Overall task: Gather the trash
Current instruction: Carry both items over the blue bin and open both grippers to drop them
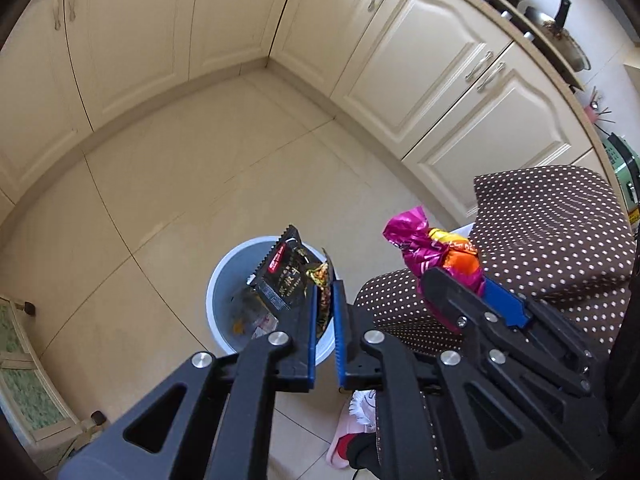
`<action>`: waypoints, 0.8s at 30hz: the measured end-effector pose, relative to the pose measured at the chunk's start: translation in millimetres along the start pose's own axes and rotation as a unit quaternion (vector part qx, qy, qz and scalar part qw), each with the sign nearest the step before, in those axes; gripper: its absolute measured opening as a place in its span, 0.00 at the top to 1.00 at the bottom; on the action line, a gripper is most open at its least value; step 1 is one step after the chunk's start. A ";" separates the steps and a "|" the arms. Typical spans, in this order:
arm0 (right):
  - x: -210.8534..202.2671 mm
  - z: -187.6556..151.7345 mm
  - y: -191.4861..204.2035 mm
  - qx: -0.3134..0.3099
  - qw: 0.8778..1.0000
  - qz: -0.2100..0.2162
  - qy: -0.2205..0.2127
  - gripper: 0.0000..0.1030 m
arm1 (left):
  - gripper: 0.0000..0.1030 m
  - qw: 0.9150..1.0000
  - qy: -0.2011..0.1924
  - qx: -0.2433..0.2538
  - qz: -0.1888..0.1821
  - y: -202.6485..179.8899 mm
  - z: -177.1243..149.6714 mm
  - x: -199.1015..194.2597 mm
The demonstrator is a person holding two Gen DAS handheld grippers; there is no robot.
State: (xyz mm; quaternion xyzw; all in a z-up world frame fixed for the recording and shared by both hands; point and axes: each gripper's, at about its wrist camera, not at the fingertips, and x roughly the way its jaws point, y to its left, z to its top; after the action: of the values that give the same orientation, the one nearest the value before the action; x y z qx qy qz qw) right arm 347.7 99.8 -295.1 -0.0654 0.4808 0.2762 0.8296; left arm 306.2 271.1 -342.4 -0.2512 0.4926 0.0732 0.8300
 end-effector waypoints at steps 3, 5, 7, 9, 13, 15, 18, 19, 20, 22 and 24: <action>11.0 2.3 -5.0 0.005 1.000 -0.003 0.007 0.67 | 0.87 1.000 0.008 -0.007 -0.003 2.4 4.2 7.3; 16.4 3.7 -7.9 0.008 1.000 -0.006 0.010 0.67 | 0.80 1.000 0.005 -0.008 -0.001 0.0 5.0 9.5; 16.9 -0.7 -7.0 0.011 1.000 -0.005 0.013 0.67 | 0.78 1.000 0.003 -0.007 0.002 1.5 4.1 11.0; 20.5 -2.9 -7.5 0.013 1.000 -0.005 0.015 0.67 | 0.78 1.000 0.008 -0.007 0.001 3.3 3.0 11.7; 24.6 -5.1 -5.2 0.013 1.000 -0.003 0.020 0.67 | 0.78 1.000 0.011 -0.008 0.004 6.9 1.8 13.5; 26.2 -4.9 -3.9 0.013 1.000 -0.001 0.021 0.67 | 0.78 1.000 0.012 -0.009 0.007 9.4 0.7 13.0; 27.4 -4.7 -2.8 0.011 1.000 -0.001 0.021 0.67 | 0.78 1.000 0.011 -0.012 0.008 8.8 2.8 12.0; 28.2 -4.1 -2.8 0.011 1.000 -0.001 0.022 0.67 | 0.78 1.000 0.010 -0.012 0.009 9.1 2.9 11.0; 28.3 -3.7 -2.9 0.011 1.000 -0.001 0.021 0.67 | 0.78 1.000 0.009 -0.013 0.010 8.5 2.9 10.6; 28.5 -3.0 -1.9 0.010 1.000 -0.001 0.020 0.67 | 0.78 1.000 0.007 -0.014 0.011 8.6 3.2 8.6; 28.3 -2.7 0.7 0.009 1.000 -0.001 0.019 0.67 | 0.78 1.000 0.004 -0.015 0.013 9.9 4.0 6.4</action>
State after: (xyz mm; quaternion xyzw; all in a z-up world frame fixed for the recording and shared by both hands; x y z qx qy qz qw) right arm 356.2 110.6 -320.0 -0.0638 0.4987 0.2694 0.8214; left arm 308.9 280.7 -349.8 -0.2573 0.4984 0.0903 0.8230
